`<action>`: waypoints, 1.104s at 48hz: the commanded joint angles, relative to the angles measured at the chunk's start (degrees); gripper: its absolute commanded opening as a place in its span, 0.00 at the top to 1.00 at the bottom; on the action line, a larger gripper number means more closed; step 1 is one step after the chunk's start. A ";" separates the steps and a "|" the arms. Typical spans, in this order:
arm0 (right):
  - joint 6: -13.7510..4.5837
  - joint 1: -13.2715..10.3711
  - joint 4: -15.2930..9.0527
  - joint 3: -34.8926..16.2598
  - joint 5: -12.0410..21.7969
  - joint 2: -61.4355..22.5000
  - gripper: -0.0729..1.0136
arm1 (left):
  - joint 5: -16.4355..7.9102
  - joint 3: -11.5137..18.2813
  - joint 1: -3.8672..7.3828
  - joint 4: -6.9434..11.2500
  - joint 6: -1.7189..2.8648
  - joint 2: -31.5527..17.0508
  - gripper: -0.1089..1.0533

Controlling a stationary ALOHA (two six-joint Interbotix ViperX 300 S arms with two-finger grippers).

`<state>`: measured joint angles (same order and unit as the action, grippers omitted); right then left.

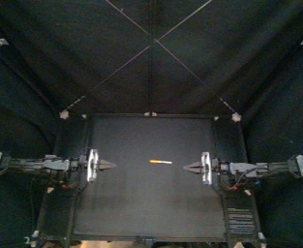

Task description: Uncap the pen

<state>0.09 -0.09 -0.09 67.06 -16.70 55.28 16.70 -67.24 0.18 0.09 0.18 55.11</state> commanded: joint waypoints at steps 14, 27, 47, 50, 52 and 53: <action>-1.32 -9.40 3.43 -5.54 0.53 -14.94 0.93 | 1.49 2.37 5.54 1.67 -0.70 -10.11 0.90; -1.14 -13.01 3.43 -11.43 5.71 -31.99 0.85 | 1.49 5.71 10.20 0.09 -0.88 -23.12 0.82; -1.14 -14.85 2.46 -17.31 13.62 -46.32 0.22 | 1.32 10.55 13.18 -3.25 -0.79 -35.42 0.35; -1.14 -15.64 2.46 -17.31 13.97 -47.55 0.16 | 1.14 11.16 13.36 -3.34 -0.79 -36.91 0.28; -1.23 -16.44 2.46 -17.40 13.97 -48.43 0.13 | 1.05 11.60 13.45 -3.34 -0.79 -37.97 0.21; -1.23 -16.70 2.55 -17.40 14.06 -48.78 0.13 | 0.97 11.78 13.45 -3.34 -0.79 -38.41 0.18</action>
<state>-1.14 -15.47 2.37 50.80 -2.55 6.42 17.58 -57.48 13.27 -3.08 -0.62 17.93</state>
